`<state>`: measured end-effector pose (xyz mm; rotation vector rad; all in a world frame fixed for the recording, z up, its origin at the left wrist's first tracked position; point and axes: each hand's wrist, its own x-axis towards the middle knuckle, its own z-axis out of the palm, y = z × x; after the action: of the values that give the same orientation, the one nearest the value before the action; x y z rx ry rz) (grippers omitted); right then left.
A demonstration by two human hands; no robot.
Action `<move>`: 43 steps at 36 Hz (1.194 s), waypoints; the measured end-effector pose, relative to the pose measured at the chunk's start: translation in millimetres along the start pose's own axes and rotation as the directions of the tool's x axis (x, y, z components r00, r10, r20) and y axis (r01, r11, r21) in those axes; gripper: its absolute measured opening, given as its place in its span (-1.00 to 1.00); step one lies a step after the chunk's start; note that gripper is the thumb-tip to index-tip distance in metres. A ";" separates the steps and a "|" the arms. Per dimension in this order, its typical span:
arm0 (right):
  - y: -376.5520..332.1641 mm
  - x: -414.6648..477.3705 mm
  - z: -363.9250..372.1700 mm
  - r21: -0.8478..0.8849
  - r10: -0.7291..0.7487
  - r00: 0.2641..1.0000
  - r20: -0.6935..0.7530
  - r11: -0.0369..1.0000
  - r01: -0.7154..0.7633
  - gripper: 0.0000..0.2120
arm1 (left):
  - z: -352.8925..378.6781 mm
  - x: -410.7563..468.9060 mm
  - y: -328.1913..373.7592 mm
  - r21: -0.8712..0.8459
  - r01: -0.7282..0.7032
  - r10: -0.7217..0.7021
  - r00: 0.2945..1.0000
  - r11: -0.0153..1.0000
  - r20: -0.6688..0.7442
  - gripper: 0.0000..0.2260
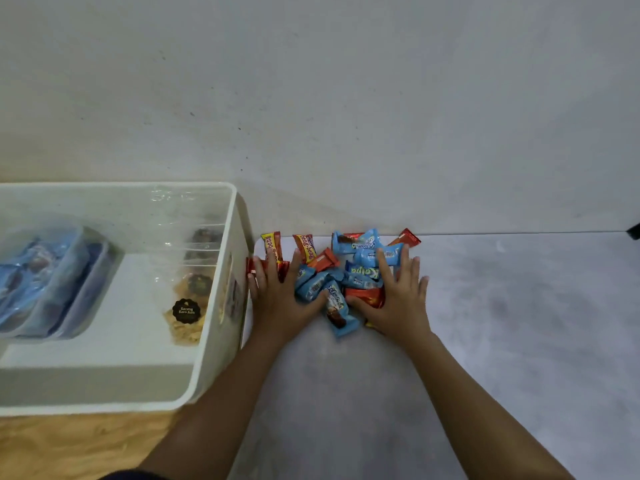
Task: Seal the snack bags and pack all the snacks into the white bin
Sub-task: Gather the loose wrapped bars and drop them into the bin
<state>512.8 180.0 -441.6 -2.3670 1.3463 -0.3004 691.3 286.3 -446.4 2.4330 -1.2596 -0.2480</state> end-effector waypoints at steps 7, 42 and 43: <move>4.4 3.1 4.1 0.168 -0.086 0.996 0.009 0.982 0.083 -0.32 | -0.2 3.3 7.7 0.119 -0.066 0.065 0.998 0.991 0.017 -0.25; -94.2 -75.1 -91.2 0.415 0.077 0.946 -0.315 0.908 0.064 -0.73 | -136.6 -61.0 47.9 -0.602 -0.243 0.237 0.967 0.761 -0.091 -0.65; -106.5 -72.7 -96.8 0.417 0.050 0.944 -0.325 0.904 0.096 -0.72 | -148.6 -61.6 45.3 -0.595 -0.290 0.274 0.954 0.749 -0.121 -0.66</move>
<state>521.6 268.3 -306.9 -2.0162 1.2304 -0.9363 670.5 351.0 -293.7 1.6662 -1.2693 -0.4543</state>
